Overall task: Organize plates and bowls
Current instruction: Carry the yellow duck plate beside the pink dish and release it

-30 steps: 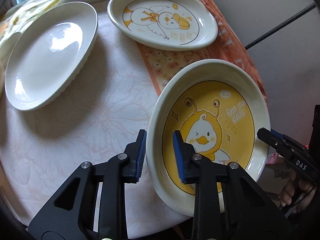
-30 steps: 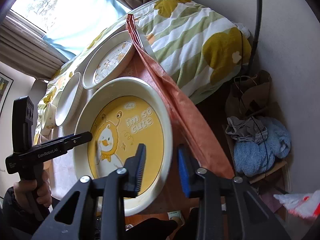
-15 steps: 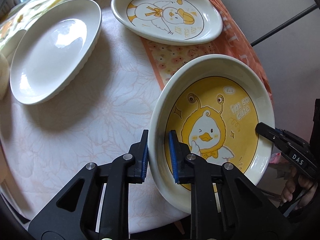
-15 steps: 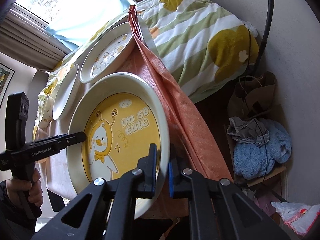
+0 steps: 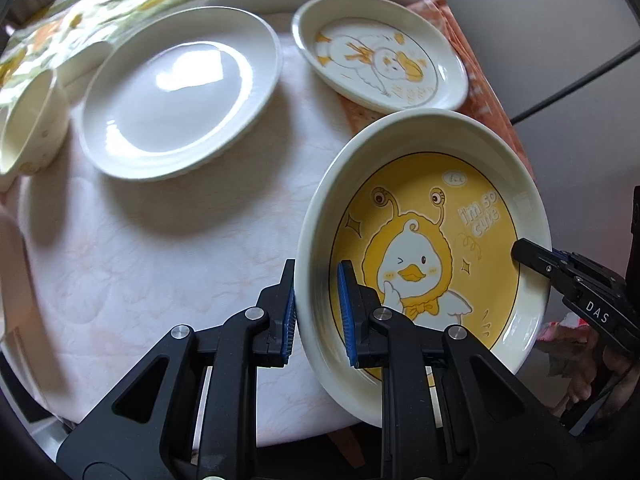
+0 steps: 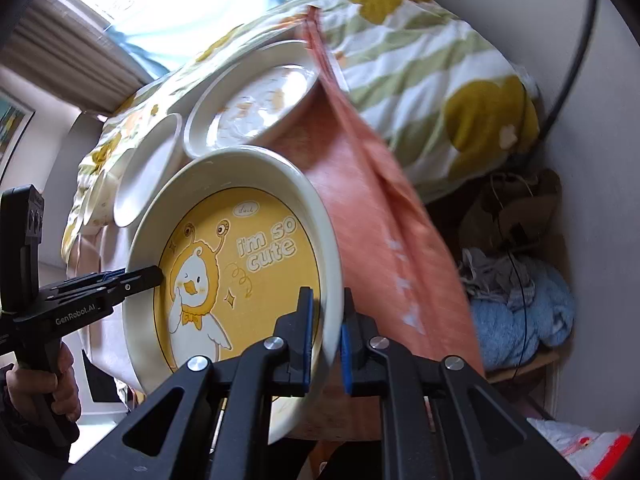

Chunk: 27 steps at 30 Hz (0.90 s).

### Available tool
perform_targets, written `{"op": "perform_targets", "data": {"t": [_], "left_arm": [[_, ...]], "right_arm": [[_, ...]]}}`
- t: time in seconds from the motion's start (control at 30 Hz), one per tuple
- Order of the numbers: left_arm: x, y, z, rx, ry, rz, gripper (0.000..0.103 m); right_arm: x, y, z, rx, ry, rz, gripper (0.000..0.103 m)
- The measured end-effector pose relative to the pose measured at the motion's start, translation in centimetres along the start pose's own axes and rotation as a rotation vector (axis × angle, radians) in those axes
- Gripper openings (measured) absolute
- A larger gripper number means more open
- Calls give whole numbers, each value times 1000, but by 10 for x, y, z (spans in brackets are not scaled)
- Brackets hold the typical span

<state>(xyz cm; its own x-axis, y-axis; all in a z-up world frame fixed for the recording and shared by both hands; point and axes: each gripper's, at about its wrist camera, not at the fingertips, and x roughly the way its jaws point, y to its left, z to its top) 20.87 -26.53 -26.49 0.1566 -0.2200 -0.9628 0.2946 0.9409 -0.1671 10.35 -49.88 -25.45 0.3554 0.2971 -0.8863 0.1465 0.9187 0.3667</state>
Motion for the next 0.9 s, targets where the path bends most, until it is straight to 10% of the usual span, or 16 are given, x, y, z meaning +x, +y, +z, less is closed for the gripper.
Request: {"op": "perform_targets", "data": {"t": [0.9], "left_arm": [[-41,249,-106,-234,-48,-2,16]], "right_arm": [[94,231,-32,-182,101,39,12]]}}
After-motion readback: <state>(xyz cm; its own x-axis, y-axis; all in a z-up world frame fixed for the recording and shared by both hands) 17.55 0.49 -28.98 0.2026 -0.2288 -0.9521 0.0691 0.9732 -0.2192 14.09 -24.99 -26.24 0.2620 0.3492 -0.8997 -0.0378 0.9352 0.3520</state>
